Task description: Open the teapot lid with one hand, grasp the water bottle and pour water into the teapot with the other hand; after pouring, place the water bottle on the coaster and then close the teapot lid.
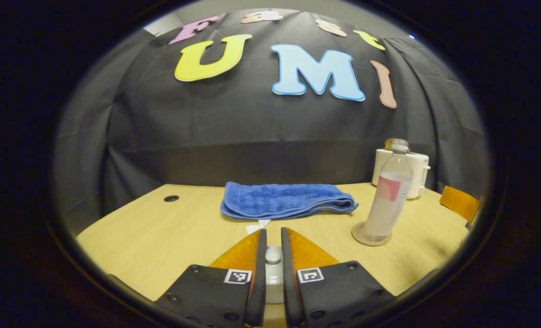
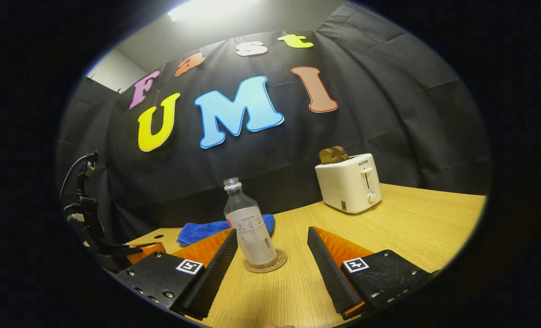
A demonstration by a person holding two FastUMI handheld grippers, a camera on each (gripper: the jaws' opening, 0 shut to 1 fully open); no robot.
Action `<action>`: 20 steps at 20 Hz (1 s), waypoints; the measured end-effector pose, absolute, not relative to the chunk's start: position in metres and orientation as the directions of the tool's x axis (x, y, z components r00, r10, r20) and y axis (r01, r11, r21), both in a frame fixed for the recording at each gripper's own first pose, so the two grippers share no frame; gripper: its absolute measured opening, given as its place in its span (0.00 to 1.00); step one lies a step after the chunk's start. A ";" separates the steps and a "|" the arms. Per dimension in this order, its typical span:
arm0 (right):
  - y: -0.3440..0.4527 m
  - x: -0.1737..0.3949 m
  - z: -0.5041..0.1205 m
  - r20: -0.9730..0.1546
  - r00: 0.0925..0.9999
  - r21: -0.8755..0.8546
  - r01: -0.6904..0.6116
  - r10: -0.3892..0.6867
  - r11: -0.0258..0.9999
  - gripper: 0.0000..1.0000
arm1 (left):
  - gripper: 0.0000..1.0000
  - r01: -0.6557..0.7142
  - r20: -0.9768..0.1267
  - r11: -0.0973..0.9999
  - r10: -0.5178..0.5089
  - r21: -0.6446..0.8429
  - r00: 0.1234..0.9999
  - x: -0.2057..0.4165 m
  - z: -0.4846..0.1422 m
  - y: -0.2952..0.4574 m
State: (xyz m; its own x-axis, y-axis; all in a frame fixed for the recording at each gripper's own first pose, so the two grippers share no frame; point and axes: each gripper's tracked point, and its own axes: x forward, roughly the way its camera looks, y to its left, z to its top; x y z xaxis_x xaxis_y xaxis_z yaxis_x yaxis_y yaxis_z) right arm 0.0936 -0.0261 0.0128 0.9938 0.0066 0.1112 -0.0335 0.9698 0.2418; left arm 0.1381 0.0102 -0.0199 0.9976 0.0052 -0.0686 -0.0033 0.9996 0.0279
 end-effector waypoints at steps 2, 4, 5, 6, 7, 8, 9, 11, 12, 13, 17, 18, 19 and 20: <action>-0.027 0.094 0.013 0.110 0.994 0.240 -0.031 0.004 0.970 0.96 | 0.29 -0.018 -0.070 1.000 0.019 0.022 0.997 0.135 -0.020 0.014; -0.027 0.095 0.012 0.108 0.994 0.231 -0.026 0.001 0.973 0.96 | 0.29 -0.025 -0.063 1.000 0.025 0.004 0.998 0.127 -0.019 0.017; -0.027 0.095 0.011 0.105 0.994 0.227 -0.024 0.000 0.974 0.96 | 0.33 -0.022 -0.058 1.000 0.022 0.001 0.998 0.122 -0.018 0.017; -0.026 0.095 0.010 0.102 0.995 0.223 -0.024 0.001 0.975 0.96 | 0.35 -0.018 -0.049 1.000 0.018 0.004 0.999 0.116 -0.018 0.017; -0.025 0.096 0.009 0.099 0.995 0.218 -0.023 0.001 0.976 0.96 | 0.36 -0.019 -0.042 1.000 0.020 0.017 0.999 0.109 -0.017 0.016; -0.024 0.096 0.008 0.096 0.995 0.211 -0.023 0.003 0.977 0.96 | 0.36 -0.022 -0.031 0.999 0.023 0.033 0.999 0.102 -0.017 0.016; -0.022 0.095 0.008 0.096 0.995 0.205 -0.027 0.007 0.978 0.96 | 0.36 -0.032 -0.022 0.998 0.033 0.047 0.999 0.094 -0.017 0.018; -0.018 0.092 0.010 0.101 0.995 0.189 -0.030 0.011 0.981 0.96 | 0.37 -0.029 -0.004 0.998 0.029 0.047 1.000 0.076 -0.015 0.016; -0.017 0.091 0.011 0.102 0.995 0.184 -0.032 0.013 0.982 0.96 | 0.37 -0.024 0.000 0.999 0.024 0.043 1.000 0.068 -0.015 0.014; -0.014 0.088 0.011 0.102 0.995 0.178 -0.035 0.017 0.983 0.96 | 0.35 -0.023 0.002 0.999 0.023 0.040 1.000 0.059 -0.015 0.014; -0.007 0.064 0.010 0.120 0.993 0.101 -0.033 0.021 0.994 0.96 | 0.35 -0.039 0.036 0.998 0.037 0.047 0.999 0.024 -0.010 0.021; -0.006 0.056 0.011 0.129 0.991 0.071 -0.030 0.020 0.997 0.96 | 0.36 -0.044 0.043 0.998 0.041 0.051 0.998 0.018 -0.009 0.024; -0.007 0.047 0.012 0.139 0.990 0.039 -0.024 0.018 0.999 0.96 | 0.36 -0.045 0.048 0.998 0.043 0.053 0.998 0.011 -0.009 0.026; -0.006 0.038 0.014 0.146 0.989 0.016 -0.020 0.018 1.000 0.96 | 0.35 -0.045 0.051 0.997 0.042 0.057 0.998 0.005 -0.012 0.026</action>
State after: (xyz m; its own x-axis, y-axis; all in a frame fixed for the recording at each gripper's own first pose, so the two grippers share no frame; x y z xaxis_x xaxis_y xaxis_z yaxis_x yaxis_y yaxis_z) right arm 0.0381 -0.0065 0.0140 0.9891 0.0177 0.1460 -0.0202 0.9997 0.0159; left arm 0.0053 0.0264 -0.0117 0.9978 0.0422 0.0505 -0.0450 0.9974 0.0567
